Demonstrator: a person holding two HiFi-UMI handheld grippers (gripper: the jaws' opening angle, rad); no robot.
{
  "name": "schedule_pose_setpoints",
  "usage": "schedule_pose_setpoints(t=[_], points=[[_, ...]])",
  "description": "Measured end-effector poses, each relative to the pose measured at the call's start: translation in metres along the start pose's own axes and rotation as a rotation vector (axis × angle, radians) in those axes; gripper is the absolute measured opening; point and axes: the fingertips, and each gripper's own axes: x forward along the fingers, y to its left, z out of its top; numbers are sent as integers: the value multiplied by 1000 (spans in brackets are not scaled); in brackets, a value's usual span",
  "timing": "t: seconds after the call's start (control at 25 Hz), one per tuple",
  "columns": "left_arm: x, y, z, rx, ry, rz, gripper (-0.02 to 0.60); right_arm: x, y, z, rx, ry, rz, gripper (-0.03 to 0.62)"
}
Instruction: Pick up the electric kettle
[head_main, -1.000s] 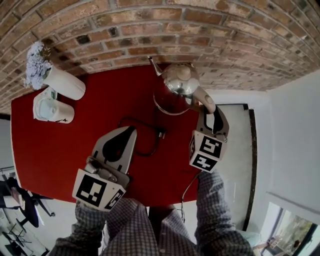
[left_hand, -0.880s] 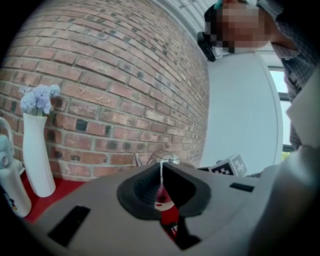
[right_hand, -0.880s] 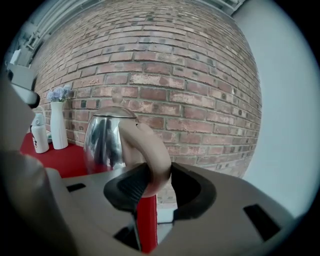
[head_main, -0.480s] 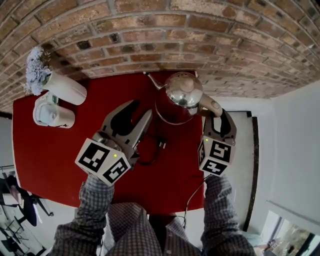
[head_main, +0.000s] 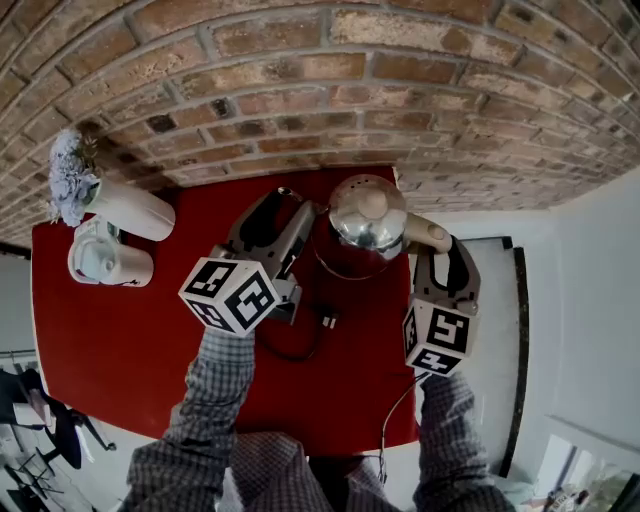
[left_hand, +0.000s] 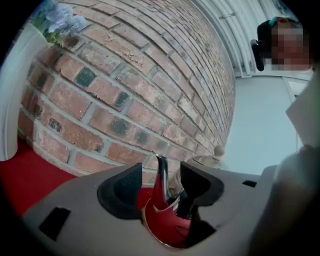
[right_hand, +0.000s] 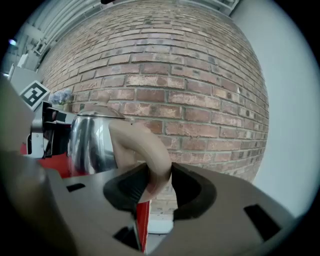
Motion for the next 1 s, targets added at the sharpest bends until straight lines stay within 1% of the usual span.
schedule_pose_setpoints(t=[0.12, 0.24, 0.32, 0.4, 0.44, 0.48, 0.6, 0.72, 0.8, 0.88, 1.0], points=[[13, 6, -7, -31, 13, 9, 230, 3, -1, 0, 35, -20, -18, 150], [19, 9, -9, -93, 6, 2, 227, 9, -1, -1, 68, -25, -15, 150], [22, 11, -12, -107, 18, 0, 198, 13, -1, -2, 90, -27, -9, 153], [23, 11, -15, -99, 29, -6, 173, 14, -1, -3, 104, -31, -4, 152], [23, 8, -15, -94, 27, -13, 151, 13, -1, -4, 113, -32, 2, 150], [23, 6, -15, -85, 24, -16, 104, 13, -2, -4, 126, -36, 8, 147], [23, 3, -13, -49, 22, -15, 100, 12, -3, -1, 151, -54, 18, 144], [22, 1, -10, -56, 20, -21, 98, 11, -4, 5, 153, -61, 19, 144], [20, -3, -2, -55, 2, -34, 98, 10, -4, 12, 156, -72, 19, 144], [19, -9, 8, -43, -12, -48, 98, 6, -6, 22, 153, -86, 11, 144], [14, -18, 19, -25, -12, -61, 98, -4, -6, 34, 137, -90, -2, 144]])
